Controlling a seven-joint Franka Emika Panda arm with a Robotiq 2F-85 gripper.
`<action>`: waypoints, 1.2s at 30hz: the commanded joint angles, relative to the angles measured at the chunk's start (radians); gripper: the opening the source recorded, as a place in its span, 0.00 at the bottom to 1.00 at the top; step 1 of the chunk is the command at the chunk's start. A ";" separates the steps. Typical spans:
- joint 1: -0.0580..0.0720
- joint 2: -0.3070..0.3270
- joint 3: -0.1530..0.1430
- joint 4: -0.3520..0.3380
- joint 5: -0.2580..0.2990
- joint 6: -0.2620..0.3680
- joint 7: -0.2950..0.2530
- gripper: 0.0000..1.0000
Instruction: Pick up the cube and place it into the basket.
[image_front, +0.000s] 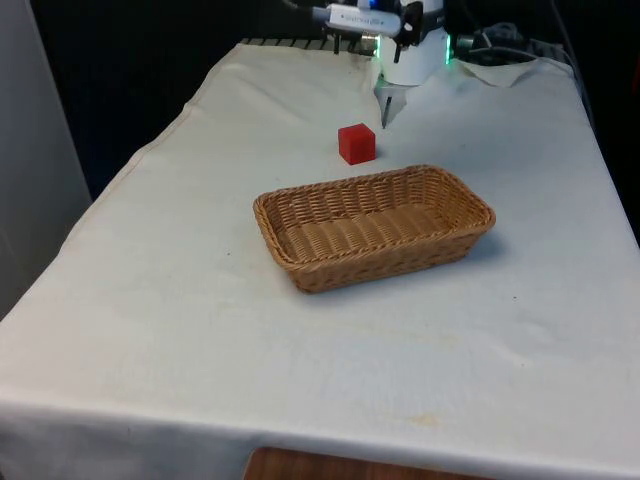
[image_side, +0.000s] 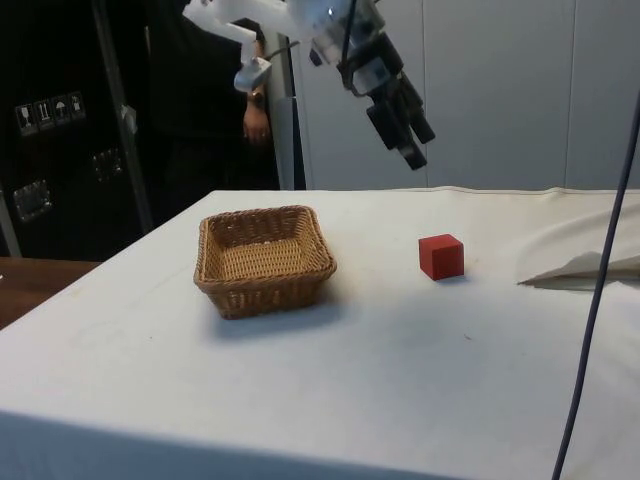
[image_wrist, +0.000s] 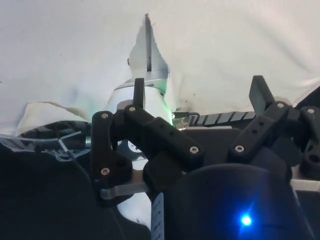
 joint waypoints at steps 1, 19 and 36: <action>-0.003 0.004 -0.002 -0.006 -0.004 0.015 -0.003 1.00; -0.002 0.111 -0.027 -0.038 0.006 0.124 -0.015 1.00; -0.003 0.235 -0.026 -0.063 0.033 0.248 -0.027 1.00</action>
